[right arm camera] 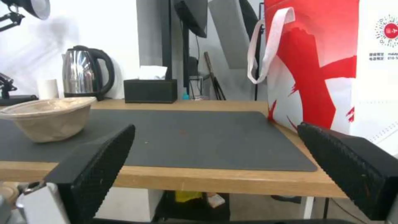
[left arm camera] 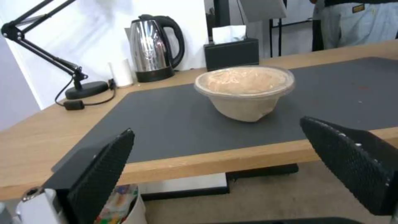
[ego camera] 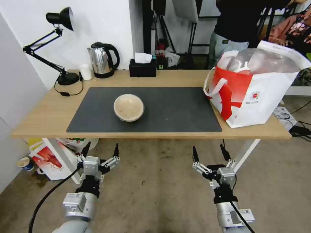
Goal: Pick up the trash from the table and place it into the takeout bag.
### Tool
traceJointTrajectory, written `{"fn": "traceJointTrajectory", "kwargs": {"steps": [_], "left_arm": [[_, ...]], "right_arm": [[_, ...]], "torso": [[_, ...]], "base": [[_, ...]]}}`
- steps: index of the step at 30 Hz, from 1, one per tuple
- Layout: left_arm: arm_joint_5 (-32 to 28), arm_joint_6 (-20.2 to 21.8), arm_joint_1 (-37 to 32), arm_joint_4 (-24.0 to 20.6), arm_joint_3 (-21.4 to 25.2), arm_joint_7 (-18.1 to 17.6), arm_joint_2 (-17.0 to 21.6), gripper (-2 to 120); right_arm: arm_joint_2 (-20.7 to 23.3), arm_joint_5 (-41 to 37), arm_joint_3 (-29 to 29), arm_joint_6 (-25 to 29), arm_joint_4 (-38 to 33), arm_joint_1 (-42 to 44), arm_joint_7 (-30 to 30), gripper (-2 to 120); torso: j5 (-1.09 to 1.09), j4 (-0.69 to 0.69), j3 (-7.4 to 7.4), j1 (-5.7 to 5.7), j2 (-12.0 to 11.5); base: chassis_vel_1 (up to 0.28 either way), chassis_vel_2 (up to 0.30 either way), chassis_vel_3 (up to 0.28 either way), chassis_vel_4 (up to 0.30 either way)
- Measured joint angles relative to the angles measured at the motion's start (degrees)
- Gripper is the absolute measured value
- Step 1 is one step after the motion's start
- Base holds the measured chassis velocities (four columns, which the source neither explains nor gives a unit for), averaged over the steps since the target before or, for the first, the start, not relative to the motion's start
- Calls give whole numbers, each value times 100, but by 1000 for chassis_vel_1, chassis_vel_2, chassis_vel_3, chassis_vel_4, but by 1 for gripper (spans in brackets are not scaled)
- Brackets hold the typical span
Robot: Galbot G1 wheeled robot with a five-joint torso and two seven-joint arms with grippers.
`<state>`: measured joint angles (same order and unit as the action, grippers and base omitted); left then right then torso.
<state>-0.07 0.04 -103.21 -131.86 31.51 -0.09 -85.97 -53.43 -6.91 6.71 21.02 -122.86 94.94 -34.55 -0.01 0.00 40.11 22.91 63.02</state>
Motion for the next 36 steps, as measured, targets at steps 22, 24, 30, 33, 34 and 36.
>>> {"fn": "traceJointTrajectory", "kwargs": {"steps": [22, 24, 30, 33, 34, 36], "left_arm": [[-2319, 1084, -786, -1153, -208, -1202, -509, 100], [-2433, 1135, -781, -1153, -213, -1208, -504, 100], [-2500, 1163, -774, -1153, -218, -1210, -499, 100], [-2639, 1168, -760, -1153, -218, -1202, -493, 100], [-2847, 1168, -728, -1153, -220, -1157, -473, 100], [-3148, 1164, -680, -1153, -224, -1080, -442, 100]], "right_arm": [[0, 2, 0, 1, 0, 1, 1, 100], [0, 2, 0, 1, 0, 0, 0, 100], [0, 2, 0, 1, 0, 0, 1, 100], [0, 2, 0, 1, 0, 1, 0, 100], [0, 1, 0, 1, 0, 0, 0, 100], [0, 2, 0, 1, 0, 0, 0, 100]], "torso": [[0, 0, 0, 0, 0], [0, 0, 0, 0, 0], [1, 1, 0, 0, 0], [0, 1, 0, 0, 0], [1, 1, 0, 0, 0], [0, 0, 0, 0, 0]], "base": [[0, 0, 0, 0], [0, 0, 0, 0], [0, 0, 0, 0], [0, 0, 0, 0], [0, 0, 0, 0], [0, 0, 0, 0]]}}
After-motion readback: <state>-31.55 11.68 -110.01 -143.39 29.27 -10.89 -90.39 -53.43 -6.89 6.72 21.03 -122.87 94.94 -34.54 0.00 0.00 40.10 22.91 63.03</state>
